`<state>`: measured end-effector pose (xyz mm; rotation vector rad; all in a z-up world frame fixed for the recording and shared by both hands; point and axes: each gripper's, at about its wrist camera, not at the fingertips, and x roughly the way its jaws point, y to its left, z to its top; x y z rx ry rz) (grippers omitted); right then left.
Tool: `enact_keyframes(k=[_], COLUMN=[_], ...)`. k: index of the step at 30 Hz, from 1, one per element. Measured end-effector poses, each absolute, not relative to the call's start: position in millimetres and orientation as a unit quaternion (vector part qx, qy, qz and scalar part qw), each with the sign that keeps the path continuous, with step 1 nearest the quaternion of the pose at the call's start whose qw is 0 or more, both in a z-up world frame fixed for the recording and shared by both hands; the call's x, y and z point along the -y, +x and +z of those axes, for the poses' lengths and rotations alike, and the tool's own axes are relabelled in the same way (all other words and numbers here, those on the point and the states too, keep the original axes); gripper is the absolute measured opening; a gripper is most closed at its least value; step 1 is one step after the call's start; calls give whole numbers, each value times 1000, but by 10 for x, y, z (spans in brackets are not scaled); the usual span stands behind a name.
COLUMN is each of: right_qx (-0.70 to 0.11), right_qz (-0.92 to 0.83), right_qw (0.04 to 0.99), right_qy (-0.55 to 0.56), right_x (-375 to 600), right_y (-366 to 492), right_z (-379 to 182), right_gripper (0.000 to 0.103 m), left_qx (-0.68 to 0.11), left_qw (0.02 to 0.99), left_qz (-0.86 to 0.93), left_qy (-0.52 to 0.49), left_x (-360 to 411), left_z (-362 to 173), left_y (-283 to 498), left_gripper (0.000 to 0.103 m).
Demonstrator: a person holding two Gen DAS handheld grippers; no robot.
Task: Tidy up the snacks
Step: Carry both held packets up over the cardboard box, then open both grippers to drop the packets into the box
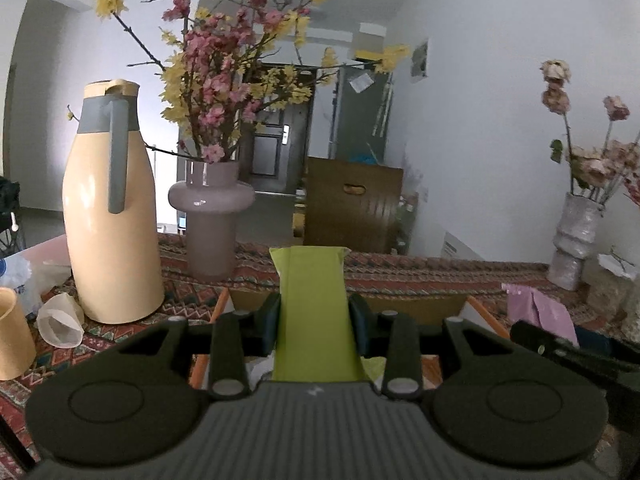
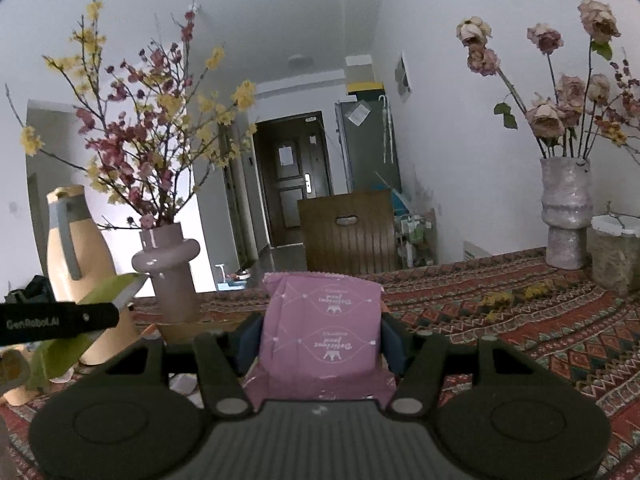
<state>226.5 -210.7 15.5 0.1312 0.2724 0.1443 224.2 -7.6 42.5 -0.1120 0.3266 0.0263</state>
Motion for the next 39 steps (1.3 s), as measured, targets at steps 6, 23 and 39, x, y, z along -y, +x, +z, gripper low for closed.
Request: enact_keyframes(k=[6, 23, 39], right_qx=[-145, -171, -200], right_qz=[66, 50, 39], right_qw=[986, 984, 979], right_qy=[54, 23, 26], right_x=[1993, 1869, 1898], right_y=[2496, 2648, 2736], right_z=[46, -220, -304], right_gripper=[61, 61, 62], left_qx=[-168, -196, -202], left_qw=[984, 979, 976], left_qz=[23, 41, 38], left_qy=[-54, -49, -68], left_x=[50, 6, -53], left_z=[253, 53, 2], left_y=[2405, 2555, 2563], left_gripper=[37, 37, 49])
